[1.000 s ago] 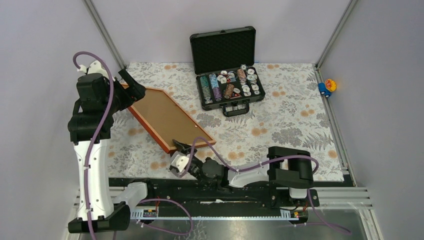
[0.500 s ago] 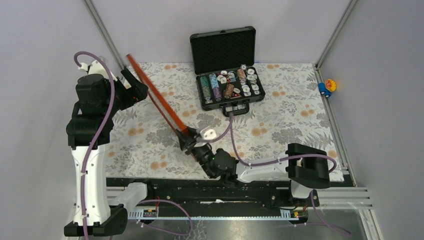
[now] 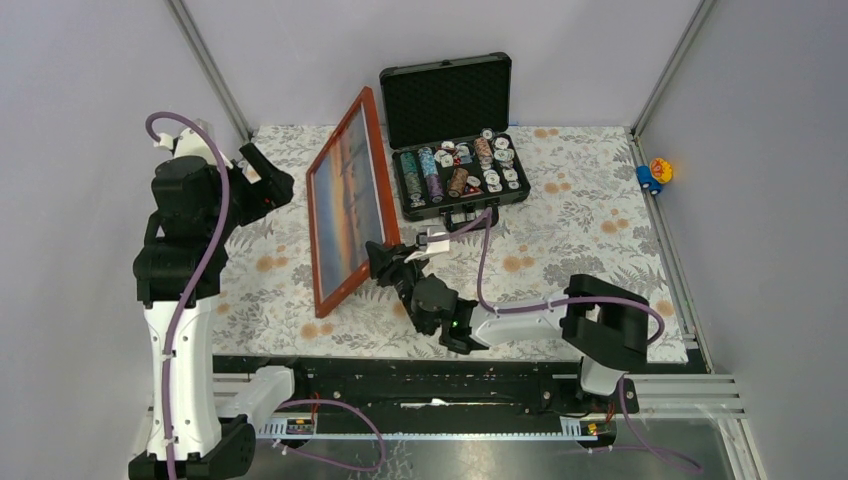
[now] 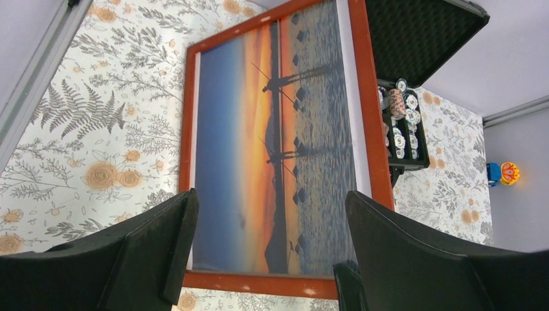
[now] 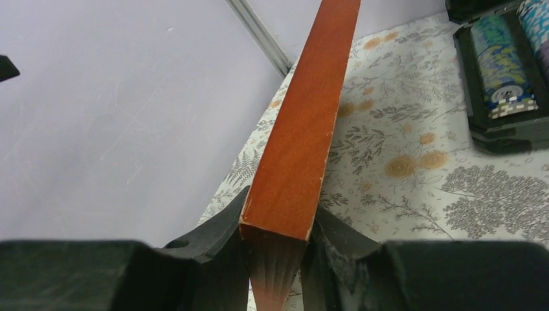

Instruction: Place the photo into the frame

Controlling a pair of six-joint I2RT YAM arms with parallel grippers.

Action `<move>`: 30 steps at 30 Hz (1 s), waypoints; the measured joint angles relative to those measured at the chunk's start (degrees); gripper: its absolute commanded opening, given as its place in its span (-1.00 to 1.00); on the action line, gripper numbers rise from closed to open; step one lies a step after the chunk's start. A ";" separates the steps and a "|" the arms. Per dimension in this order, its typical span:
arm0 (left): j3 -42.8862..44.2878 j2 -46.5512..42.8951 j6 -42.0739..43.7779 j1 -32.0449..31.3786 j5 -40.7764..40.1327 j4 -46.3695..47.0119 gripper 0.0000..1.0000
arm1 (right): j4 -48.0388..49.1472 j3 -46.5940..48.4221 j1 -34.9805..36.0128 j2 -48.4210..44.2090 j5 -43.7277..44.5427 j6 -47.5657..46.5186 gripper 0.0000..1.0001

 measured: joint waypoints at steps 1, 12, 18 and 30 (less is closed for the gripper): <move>-0.42 -0.17 -0.07 0.00 0.02 0.07 0.81 | 0.00 0.13 -0.24 0.46 -0.04 1.05 -1.00; -6.69 -3.04 -1.27 0.00 1.70 2.49 0.90 | -0.81 4.85 -5.44 8.74 -5.55 13.44 -1.00; -10.16 -3.93 -1.51 -0.59 5.86 4.59 0.97 | -2.23 9.66 -5.77 13.86 -6.16 17.86 -1.00; -12.68 -6.14 -1.51 -5.95 10.51 6.36 0.97 | -3.54 12.17 -5.79 22.18 -6.16 36.13 -1.00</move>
